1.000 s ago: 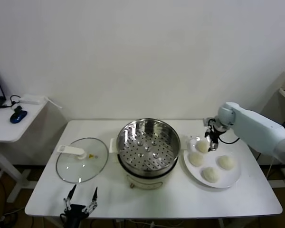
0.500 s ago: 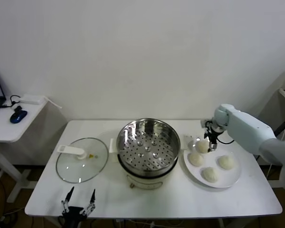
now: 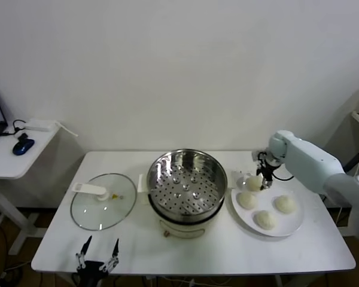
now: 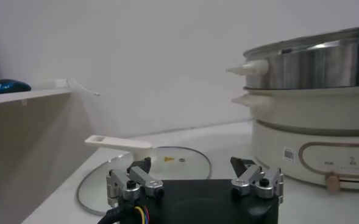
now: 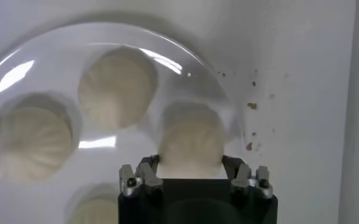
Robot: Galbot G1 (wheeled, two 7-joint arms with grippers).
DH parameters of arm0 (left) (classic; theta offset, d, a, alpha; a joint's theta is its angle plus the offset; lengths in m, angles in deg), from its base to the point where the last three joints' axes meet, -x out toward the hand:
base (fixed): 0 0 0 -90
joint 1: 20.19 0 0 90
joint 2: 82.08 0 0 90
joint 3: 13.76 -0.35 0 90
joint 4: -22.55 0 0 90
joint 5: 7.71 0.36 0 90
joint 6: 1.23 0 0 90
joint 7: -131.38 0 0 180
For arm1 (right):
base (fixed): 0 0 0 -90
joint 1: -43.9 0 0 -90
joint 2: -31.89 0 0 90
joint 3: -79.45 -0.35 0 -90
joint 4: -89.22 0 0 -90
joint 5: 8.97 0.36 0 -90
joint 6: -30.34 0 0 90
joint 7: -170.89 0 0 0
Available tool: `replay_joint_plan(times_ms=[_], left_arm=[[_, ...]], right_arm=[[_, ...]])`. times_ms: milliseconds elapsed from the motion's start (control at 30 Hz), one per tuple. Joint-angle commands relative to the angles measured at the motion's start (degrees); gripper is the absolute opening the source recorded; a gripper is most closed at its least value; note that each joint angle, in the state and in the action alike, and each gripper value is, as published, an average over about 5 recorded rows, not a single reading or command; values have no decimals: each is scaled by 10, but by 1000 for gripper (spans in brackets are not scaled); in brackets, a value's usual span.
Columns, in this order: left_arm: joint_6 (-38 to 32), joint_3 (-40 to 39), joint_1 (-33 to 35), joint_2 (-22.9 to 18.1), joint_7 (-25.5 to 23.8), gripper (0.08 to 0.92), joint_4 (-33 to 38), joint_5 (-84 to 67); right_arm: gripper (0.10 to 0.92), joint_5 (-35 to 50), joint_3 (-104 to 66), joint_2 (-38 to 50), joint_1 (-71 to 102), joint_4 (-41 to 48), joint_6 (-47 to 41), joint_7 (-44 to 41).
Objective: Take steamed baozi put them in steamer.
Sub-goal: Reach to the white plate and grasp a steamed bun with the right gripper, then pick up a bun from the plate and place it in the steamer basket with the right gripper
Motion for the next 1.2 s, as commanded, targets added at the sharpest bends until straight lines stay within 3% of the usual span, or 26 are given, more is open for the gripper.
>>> replay_joint_plan(times_ms=[33,233,433,600,967,1200], left_arm=[[1,-1,2,1,0,823,3,2],[-1,-5,5,1,0,823,9,7],[-1,-11,6,0,1,823,15,12],[-2,-19,5,-3,2,823,18,19],[2,-18,-7,-11,8,823,16,22],[10,-17,-12,-16,11,823,16,16]], right_arm=[[704,106,186,85,-189,-204,11,-8],[704,190,290,90,-363,-290,73,-14],[704,270,314,44,-432,-343,129,4],[704,274,313,-17,-435,-359,175,40],[704,134,308,-192,-335,-216,326,91],[709,108,308,-248,-271,-111,388,92]])
